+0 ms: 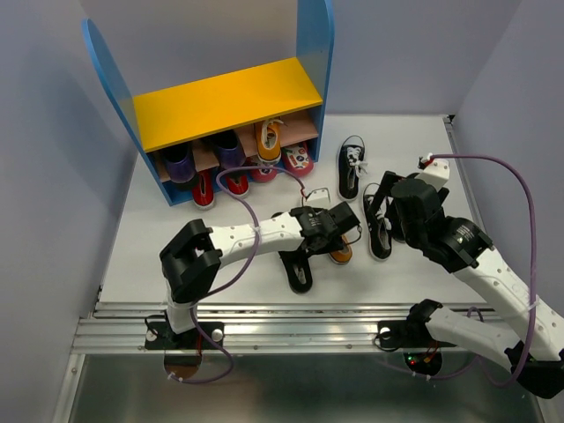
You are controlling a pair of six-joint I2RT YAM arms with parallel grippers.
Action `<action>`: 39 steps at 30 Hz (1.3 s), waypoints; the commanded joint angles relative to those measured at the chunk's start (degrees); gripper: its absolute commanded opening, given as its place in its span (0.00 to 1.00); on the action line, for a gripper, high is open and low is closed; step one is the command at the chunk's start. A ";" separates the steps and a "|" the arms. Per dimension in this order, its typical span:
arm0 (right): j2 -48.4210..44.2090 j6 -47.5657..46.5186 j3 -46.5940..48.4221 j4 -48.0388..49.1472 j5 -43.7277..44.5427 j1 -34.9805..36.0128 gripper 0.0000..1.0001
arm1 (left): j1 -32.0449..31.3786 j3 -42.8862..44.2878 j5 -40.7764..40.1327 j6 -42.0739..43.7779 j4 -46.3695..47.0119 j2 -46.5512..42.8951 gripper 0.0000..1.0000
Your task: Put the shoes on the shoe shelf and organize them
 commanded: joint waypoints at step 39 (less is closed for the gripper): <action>-1.38 -0.90 0.47 -0.36 0.28 -0.03 1.00 | -0.93 0.72 -3.72 -9.21 3.87 6.21 0.51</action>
